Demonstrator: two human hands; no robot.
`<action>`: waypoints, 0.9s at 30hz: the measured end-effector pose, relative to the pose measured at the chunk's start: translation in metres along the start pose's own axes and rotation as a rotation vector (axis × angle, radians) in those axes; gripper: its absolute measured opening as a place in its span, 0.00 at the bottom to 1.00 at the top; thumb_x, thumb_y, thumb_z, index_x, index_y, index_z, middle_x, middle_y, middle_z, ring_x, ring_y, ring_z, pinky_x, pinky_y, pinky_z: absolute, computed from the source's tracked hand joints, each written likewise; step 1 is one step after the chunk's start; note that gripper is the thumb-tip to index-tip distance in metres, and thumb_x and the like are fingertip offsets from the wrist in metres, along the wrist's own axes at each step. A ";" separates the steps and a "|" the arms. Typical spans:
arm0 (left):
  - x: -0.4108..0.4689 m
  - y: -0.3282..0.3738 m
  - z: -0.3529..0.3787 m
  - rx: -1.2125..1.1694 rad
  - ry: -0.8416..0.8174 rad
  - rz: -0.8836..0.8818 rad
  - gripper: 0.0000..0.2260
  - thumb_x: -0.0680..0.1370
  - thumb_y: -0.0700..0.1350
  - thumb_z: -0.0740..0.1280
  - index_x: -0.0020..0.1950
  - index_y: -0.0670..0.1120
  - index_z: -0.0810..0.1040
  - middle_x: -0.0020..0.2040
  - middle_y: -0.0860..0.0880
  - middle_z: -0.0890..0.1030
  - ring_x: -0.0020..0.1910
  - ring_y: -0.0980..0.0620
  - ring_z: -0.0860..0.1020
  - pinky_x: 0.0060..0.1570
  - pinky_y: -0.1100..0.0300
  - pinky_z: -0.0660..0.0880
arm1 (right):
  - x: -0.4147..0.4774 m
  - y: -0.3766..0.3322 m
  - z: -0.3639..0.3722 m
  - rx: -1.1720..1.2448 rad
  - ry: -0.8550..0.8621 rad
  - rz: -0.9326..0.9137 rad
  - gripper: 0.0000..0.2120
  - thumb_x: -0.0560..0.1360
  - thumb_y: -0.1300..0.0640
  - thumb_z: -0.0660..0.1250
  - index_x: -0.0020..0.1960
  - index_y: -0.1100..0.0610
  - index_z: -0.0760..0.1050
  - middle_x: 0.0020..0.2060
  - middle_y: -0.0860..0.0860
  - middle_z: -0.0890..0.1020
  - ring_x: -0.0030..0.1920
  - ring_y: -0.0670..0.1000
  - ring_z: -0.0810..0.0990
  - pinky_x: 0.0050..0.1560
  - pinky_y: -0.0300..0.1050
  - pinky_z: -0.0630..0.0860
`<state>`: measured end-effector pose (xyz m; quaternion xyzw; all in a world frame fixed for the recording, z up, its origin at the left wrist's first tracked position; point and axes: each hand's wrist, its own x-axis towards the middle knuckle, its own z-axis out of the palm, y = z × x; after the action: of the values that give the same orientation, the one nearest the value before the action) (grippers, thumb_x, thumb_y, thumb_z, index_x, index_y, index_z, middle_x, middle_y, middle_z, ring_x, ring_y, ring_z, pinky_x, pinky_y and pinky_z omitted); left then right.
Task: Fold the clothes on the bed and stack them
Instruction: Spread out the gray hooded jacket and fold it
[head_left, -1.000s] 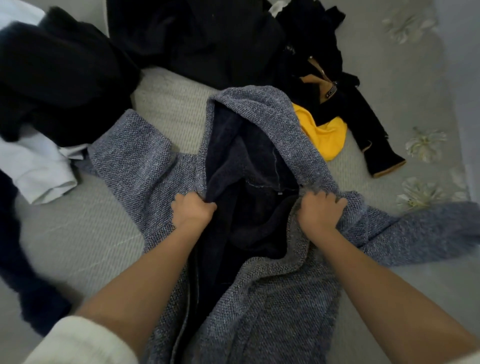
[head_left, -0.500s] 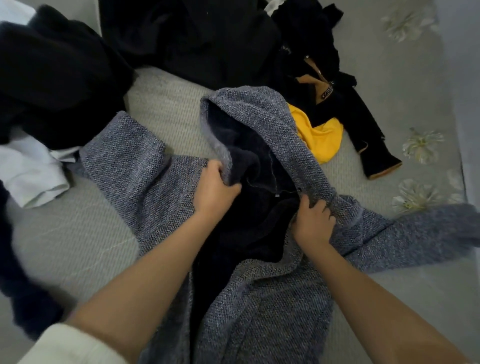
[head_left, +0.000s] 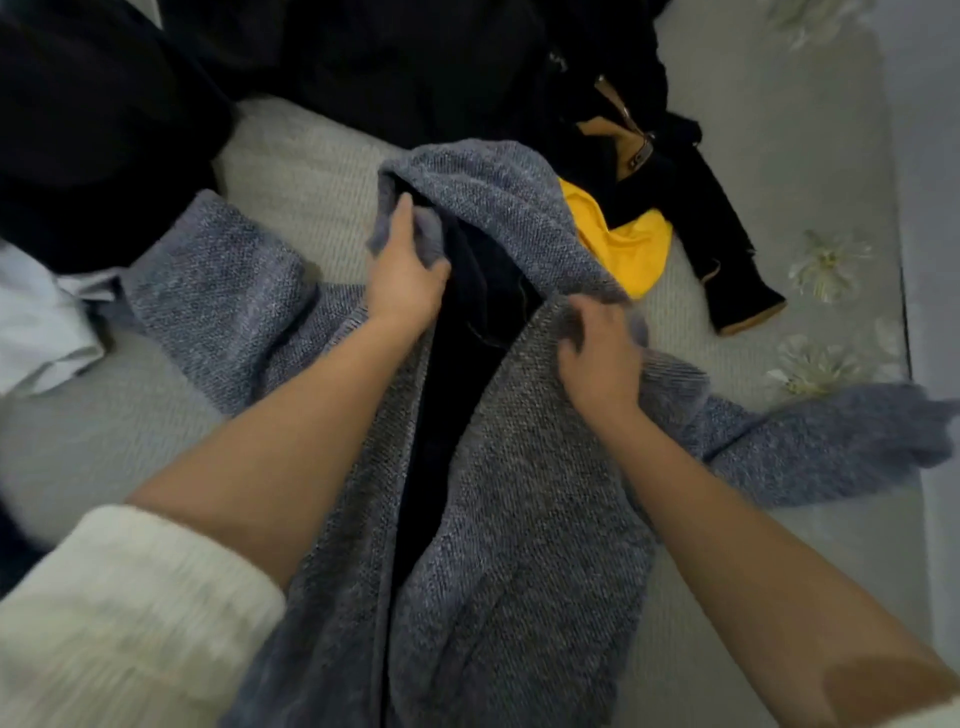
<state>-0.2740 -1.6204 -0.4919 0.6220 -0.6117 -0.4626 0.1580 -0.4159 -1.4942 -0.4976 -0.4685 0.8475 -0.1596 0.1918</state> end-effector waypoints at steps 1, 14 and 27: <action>-0.009 -0.008 0.005 0.065 -0.168 -0.020 0.34 0.77 0.44 0.65 0.77 0.50 0.48 0.73 0.45 0.64 0.69 0.44 0.67 0.65 0.55 0.66 | -0.008 0.007 0.007 -0.045 -0.188 -0.010 0.22 0.77 0.58 0.61 0.71 0.57 0.63 0.68 0.58 0.66 0.67 0.58 0.67 0.63 0.54 0.68; -0.211 -0.135 0.015 0.612 -0.330 0.190 0.20 0.80 0.51 0.57 0.70 0.43 0.67 0.63 0.44 0.73 0.62 0.44 0.67 0.57 0.53 0.68 | -0.251 0.092 0.036 0.125 0.052 0.511 0.19 0.74 0.58 0.67 0.63 0.64 0.72 0.54 0.61 0.76 0.53 0.59 0.74 0.54 0.47 0.70; -0.276 -0.135 0.006 0.403 -0.426 0.037 0.14 0.74 0.47 0.67 0.33 0.44 0.66 0.34 0.45 0.70 0.39 0.44 0.72 0.30 0.57 0.63 | -0.337 0.103 0.041 0.674 -0.022 0.683 0.04 0.77 0.63 0.61 0.52 0.60 0.72 0.45 0.53 0.76 0.48 0.52 0.74 0.46 0.42 0.72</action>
<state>-0.1472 -1.3401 -0.4922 0.5184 -0.7218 -0.4491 -0.0921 -0.3077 -1.1566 -0.5208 -0.0765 0.8519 -0.3483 0.3835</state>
